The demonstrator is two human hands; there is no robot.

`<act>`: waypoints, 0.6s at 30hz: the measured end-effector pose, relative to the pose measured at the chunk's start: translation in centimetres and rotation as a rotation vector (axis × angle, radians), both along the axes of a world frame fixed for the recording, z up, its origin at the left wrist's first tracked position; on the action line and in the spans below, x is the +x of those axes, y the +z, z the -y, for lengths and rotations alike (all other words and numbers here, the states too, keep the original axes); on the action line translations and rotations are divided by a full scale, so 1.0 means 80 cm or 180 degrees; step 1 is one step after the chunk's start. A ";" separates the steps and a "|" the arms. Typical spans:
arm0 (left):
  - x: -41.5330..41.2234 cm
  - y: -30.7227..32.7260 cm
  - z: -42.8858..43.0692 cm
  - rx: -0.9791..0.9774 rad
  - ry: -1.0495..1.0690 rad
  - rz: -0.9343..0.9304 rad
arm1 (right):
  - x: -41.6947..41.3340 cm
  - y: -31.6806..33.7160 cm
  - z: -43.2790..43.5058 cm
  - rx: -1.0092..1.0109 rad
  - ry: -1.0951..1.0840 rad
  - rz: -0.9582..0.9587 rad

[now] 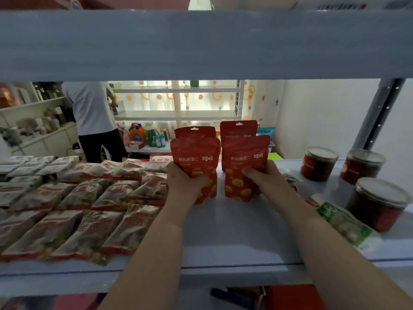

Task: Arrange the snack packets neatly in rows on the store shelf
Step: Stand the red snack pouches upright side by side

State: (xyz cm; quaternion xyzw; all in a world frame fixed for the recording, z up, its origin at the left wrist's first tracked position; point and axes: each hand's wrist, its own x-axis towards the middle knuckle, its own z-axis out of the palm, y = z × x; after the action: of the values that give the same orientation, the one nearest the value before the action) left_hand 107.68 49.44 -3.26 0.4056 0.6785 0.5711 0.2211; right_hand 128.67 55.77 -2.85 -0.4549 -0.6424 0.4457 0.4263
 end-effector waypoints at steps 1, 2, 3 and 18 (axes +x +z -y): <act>0.001 -0.003 -0.002 -0.0044 0.0017 -0.0069 | -0.001 -0.005 0.001 0.0029 -0.0047 0.0071; 0.001 -0.007 -0.003 -0.0052 0.0033 -0.0148 | -0.002 -0.009 0.003 0.0090 -0.0116 0.0228; 0.001 -0.012 -0.003 -0.0045 0.0051 -0.0223 | -0.002 -0.014 0.003 0.0175 -0.0189 0.0423; 0.006 -0.034 -0.009 -0.0011 0.0302 -0.0951 | -0.011 -0.025 0.008 0.0476 -0.0644 0.0884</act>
State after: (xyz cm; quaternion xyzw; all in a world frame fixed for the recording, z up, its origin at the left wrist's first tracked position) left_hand 108.12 50.20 -5.97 0.4531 0.7233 0.5130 0.0913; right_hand 127.82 55.16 -4.83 -0.5414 -0.6774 0.2845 0.4088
